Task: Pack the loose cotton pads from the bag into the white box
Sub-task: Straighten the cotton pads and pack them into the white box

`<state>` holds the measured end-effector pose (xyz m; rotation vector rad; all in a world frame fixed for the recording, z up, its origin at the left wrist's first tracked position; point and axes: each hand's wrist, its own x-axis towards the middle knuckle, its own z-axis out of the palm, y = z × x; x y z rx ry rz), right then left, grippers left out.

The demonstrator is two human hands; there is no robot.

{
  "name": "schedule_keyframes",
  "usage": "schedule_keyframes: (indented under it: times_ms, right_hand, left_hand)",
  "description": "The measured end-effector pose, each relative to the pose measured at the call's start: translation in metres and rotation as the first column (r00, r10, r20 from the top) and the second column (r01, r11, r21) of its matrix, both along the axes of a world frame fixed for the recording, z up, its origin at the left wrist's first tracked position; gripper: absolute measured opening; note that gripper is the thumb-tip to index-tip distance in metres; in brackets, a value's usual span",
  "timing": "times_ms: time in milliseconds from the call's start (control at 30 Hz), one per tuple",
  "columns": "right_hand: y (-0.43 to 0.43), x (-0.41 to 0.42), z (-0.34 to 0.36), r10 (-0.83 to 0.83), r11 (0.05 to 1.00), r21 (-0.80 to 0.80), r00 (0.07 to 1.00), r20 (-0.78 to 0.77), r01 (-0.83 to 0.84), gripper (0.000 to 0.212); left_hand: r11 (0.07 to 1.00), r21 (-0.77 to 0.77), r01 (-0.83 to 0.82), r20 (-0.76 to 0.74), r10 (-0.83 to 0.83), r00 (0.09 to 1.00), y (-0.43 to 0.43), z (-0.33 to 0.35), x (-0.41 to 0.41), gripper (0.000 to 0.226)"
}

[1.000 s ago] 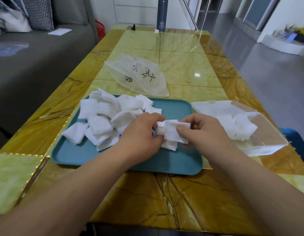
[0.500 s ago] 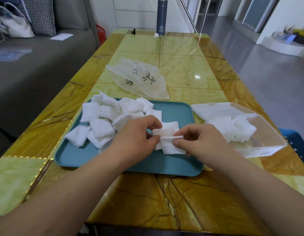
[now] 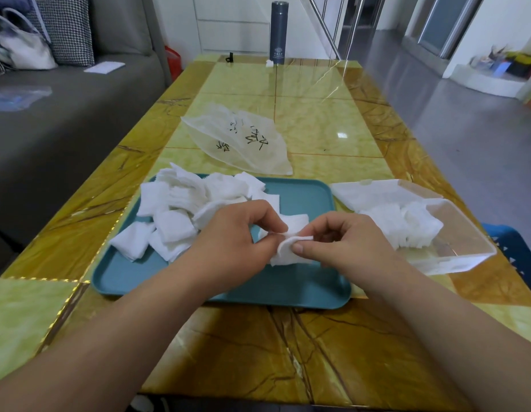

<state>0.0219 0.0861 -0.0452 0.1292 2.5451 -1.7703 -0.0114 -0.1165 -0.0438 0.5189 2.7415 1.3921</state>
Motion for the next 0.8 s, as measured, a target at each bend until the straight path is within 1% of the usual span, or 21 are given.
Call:
schedule_keyframes:
  times_ms: [133,267,367,467,567,667,800]
  right_hand:
    - [-0.0008,-0.0001,-0.0009,-0.017,0.999,-0.045,1.0,0.01,0.018,0.012]
    - [-0.0009,0.0,-0.0003,-0.045,0.993,-0.107,0.999,0.012,0.046,0.009]
    - [0.0005,-0.002,-0.0006,-0.053,0.985,-0.163,0.998,0.022,0.056,0.009]
    - [0.0014,-0.0031,-0.0007,-0.044,0.988,-0.15,0.999,0.002,0.044,0.009]
    - [0.0013,-0.0021,-0.0006,-0.032,0.984,-0.177,0.999,-0.007,0.03,0.009]
    - [0.0015,-0.0027,0.0,-0.042,0.985,-0.171,0.999,-0.014,0.039,0.009]
    - [0.0015,-0.0022,0.0012,-0.044,0.98,-0.193,0.999,-0.018,0.04,0.008]
  left_hand:
    - [0.982,0.189,-0.009,0.125,-0.015,0.992,0.0042,0.0061,0.0039,0.011]
    - [0.965,0.263,-0.012,0.199,-0.042,0.979,0.0066,0.0078,0.0065,0.007]
    - [0.96,0.281,-0.007,0.242,-0.064,0.968,0.0057,0.0076,0.0062,0.006]
    - [0.957,0.289,0.009,0.275,-0.092,0.957,0.0051,0.006,0.0057,0.009]
    - [0.959,0.281,0.03,0.274,-0.11,0.956,0.0053,0.0057,0.0058,0.011]
    - [0.961,0.275,0.03,0.272,-0.108,0.956,0.0056,0.0048,0.0053,0.012]
    - [0.955,0.293,0.035,0.27,-0.118,0.956,0.0064,0.004,0.0059,0.013]
